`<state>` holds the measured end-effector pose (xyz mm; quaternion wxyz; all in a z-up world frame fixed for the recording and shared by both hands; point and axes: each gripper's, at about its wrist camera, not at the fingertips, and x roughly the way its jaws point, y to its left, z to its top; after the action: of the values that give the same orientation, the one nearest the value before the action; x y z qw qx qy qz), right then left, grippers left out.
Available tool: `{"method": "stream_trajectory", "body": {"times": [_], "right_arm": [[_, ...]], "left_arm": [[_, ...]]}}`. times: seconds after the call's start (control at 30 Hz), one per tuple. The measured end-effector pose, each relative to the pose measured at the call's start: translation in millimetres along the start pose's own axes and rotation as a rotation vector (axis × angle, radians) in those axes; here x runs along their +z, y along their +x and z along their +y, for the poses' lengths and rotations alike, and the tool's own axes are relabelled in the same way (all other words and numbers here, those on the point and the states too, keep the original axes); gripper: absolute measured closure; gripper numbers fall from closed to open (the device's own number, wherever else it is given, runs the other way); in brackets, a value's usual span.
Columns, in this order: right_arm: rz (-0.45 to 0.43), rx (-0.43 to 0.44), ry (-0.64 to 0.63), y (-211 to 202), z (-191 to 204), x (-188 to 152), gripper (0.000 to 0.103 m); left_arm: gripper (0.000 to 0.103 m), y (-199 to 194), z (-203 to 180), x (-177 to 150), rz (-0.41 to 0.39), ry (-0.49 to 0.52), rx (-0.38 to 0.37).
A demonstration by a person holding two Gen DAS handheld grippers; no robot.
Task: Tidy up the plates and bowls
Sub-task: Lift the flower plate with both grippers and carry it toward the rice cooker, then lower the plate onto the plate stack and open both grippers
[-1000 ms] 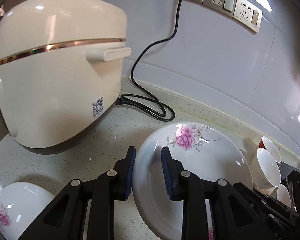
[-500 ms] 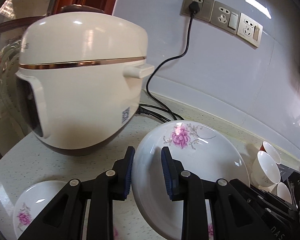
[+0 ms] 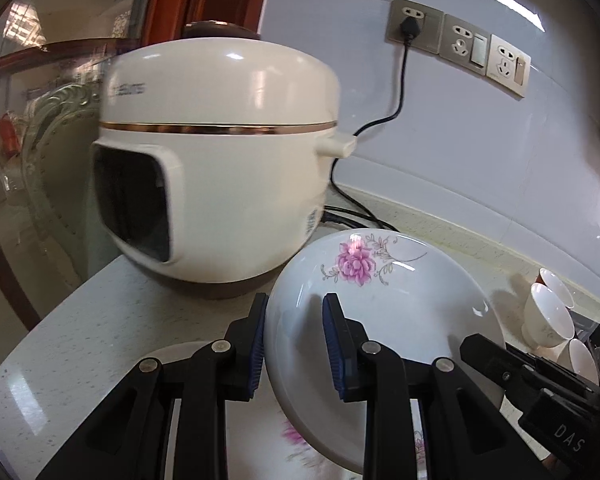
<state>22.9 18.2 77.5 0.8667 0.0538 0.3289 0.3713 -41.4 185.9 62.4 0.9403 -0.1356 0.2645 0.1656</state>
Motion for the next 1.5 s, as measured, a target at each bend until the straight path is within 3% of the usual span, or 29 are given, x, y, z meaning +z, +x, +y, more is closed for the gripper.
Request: {"method": "stream_trajectory", "body": {"times": [0.6,1.3,1.5], "right_arm": [[0.061,0.078,-0.145,16,50,-20,0.08],[0.14,0.089,-0.289,34,83,-42,0.08],[0.13,0.054,-0.344,37,91,-46,0.078]], "left_arm": [[0.076,-20,51,-9,0.006,0.001,0.072],[0.072,-35,74,-37,0.043,0.05,0.126],[0.071,-32,71,-42,0.046,0.081,0.161]]}}
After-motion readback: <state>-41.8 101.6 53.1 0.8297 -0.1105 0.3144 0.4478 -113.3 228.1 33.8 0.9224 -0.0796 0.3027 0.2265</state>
